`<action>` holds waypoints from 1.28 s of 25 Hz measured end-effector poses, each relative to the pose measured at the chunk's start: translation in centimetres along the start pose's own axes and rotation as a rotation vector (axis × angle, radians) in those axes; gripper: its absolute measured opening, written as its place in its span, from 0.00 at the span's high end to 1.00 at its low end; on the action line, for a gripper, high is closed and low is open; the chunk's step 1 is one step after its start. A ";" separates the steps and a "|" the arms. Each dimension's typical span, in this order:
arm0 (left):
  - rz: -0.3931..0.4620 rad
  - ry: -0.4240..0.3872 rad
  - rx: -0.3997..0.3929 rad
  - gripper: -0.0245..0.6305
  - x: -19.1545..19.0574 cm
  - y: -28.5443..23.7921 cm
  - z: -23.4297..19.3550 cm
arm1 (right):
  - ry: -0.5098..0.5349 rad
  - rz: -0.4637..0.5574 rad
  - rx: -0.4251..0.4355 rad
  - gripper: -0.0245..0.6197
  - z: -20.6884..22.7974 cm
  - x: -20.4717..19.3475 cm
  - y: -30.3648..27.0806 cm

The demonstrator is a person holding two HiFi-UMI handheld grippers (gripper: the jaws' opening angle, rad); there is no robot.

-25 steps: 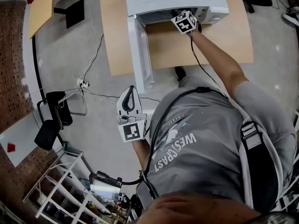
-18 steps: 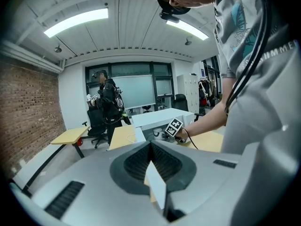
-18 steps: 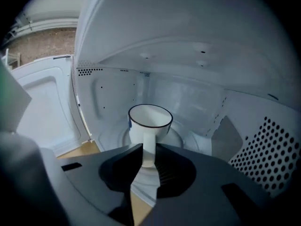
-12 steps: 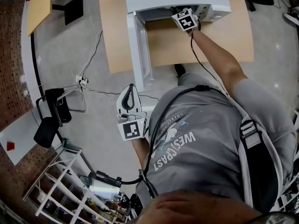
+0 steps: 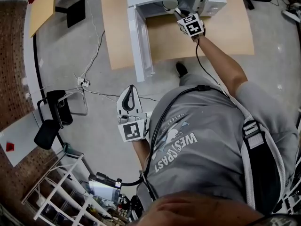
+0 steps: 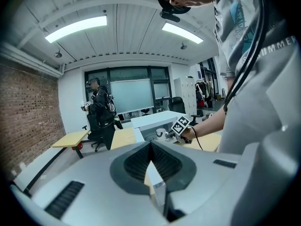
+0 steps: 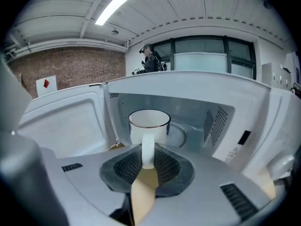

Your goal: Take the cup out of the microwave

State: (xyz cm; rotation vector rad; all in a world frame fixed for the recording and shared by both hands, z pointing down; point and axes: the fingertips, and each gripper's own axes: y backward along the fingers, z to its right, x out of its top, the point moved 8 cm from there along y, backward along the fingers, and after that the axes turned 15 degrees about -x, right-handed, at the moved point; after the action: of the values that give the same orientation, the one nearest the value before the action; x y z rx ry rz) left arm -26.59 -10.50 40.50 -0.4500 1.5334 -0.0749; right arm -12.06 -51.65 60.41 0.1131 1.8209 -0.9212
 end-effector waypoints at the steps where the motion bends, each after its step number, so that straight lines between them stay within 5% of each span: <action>1: 0.008 -0.005 -0.003 0.89 -0.2 0.7 0.4 | 0.000 0.001 -0.001 0.85 -0.2 -0.3 1.1; 16: 0.128 -0.094 -0.048 0.89 -6.0 17.5 7.8 | 0.006 0.154 -0.037 0.85 -4.8 -2.1 25.8; 22: 0.092 -0.138 -0.088 0.89 -8.7 24.0 10.1 | 0.021 0.239 -0.039 0.85 -7.6 -2.4 36.8; 32: 0.194 -0.173 -0.221 0.89 -9.6 26.3 12.7 | 0.025 0.304 -0.020 0.85 -8.8 -4.8 52.2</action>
State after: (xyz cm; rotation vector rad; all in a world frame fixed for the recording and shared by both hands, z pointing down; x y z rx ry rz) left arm -20.85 19.65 40.63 -0.4670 1.4122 0.2804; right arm 8.14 -7.90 37.84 0.3794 1.7747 -0.6895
